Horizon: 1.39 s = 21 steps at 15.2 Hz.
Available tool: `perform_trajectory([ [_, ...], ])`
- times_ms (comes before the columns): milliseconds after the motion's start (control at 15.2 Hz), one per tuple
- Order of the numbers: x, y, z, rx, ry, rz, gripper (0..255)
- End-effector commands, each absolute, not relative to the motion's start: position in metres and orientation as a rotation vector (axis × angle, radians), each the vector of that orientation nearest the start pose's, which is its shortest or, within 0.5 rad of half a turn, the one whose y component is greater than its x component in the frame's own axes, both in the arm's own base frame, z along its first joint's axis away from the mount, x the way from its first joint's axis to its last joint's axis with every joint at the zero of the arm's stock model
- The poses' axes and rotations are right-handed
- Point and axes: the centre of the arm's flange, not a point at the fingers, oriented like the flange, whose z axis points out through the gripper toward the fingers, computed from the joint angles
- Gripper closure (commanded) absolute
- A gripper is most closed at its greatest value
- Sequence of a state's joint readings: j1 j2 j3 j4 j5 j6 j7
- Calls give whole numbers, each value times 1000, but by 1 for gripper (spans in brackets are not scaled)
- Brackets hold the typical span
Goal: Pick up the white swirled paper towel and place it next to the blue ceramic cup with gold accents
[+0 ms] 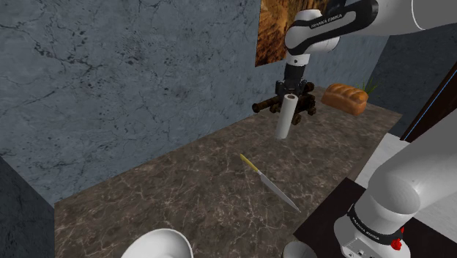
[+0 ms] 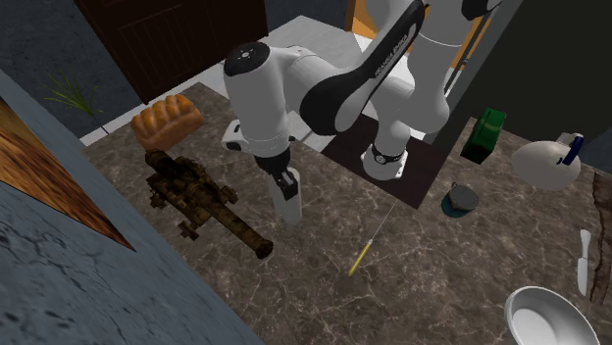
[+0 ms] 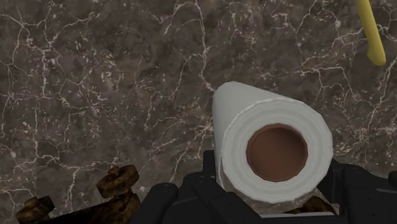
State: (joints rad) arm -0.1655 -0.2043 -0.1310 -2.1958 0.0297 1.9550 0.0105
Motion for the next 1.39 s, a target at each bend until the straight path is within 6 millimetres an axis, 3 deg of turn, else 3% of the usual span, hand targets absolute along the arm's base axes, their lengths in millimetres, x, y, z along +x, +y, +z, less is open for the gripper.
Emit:
perform_trajectory([
  [0,463,-142,478,-3044,484,48,255],
  [1320,463,-142,583,-3044,484,48,255],
])
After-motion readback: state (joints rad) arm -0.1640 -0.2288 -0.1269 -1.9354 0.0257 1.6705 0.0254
